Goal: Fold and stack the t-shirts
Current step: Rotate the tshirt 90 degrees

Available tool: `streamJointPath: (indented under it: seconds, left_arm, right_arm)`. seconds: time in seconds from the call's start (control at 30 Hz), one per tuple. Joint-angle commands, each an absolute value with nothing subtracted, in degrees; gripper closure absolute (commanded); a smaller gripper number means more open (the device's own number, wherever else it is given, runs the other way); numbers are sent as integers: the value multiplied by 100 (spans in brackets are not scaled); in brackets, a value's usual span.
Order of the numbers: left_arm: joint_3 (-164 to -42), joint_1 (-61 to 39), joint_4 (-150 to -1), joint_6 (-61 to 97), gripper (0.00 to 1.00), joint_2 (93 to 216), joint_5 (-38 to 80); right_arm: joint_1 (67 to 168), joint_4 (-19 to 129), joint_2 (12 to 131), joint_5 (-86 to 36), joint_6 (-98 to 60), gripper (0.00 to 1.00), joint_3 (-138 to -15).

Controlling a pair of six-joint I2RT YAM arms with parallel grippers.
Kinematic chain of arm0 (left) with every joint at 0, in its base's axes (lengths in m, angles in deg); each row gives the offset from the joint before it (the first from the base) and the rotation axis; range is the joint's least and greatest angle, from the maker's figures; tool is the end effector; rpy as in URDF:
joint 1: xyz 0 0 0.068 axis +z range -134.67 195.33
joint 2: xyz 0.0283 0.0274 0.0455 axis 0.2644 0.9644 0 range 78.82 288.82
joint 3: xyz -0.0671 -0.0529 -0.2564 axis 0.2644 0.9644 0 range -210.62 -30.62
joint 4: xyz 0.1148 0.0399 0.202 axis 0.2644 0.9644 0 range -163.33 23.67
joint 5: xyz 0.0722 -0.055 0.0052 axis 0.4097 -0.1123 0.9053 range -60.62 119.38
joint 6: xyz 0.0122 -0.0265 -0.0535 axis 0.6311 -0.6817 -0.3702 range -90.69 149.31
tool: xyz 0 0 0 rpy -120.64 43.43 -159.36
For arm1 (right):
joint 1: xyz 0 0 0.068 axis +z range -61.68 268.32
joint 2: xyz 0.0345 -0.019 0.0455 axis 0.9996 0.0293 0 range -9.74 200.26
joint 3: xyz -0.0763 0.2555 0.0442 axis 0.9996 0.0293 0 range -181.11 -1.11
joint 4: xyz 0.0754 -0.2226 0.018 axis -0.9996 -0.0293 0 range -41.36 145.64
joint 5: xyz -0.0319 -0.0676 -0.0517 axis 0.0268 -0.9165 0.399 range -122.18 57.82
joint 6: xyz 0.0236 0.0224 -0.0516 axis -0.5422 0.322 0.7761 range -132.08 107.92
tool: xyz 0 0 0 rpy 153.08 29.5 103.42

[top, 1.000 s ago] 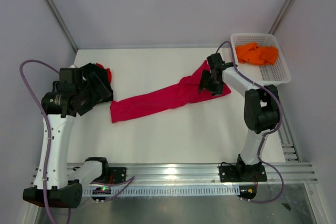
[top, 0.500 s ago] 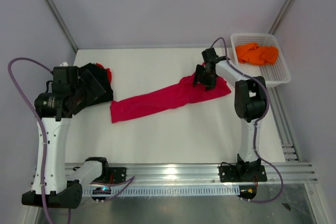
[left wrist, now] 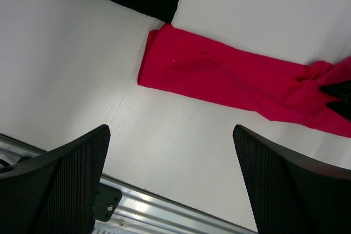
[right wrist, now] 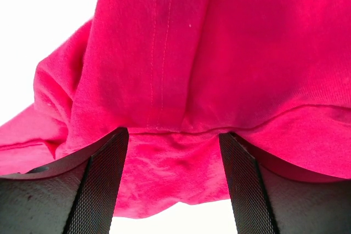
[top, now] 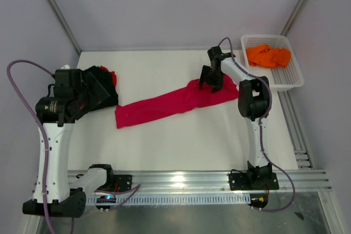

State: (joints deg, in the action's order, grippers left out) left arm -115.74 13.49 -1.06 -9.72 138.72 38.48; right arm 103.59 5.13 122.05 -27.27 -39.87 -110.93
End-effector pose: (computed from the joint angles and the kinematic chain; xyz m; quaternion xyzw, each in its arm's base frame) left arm 0.1413 0.0027 0.3994 -0.3233 0.8700 -0.0582 0.3677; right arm 0.4370 0.1234 0.1688 0.1012 0.9822 0.0953 0.1261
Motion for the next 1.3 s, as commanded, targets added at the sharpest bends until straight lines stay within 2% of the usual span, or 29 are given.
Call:
streamJointPath:
  seconds: [0.0,0.37,0.57,0.77,1.0,1.27]
  left_arm:
    - [-11780,1375,-39,-1033,3,13902,3957]
    - [-12167,1366,356,-901,4,13911,4203]
    - [-12159,1375,489,-910,3,13832,4203]
    - [-11931,1375,515,-954,4,13674,4116]
    - [-11596,1375,410,-1042,4,13472,3914]
    - [-11245,1375,191,-1121,3,13331,3711]
  right_arm:
    - [10353,457,12464,-2471,-4143,29,-11518]
    - [10353,746,13062,-1664,-4328,29,-12555]
    - [10362,1282,13326,-1039,-4486,29,-12671]
    - [10484,1985,13239,-959,-4311,29,-12592]
    - [10677,2557,12554,-906,-3899,29,-11916]
    - [11450,3848,10078,-1635,-3080,29,-9773]
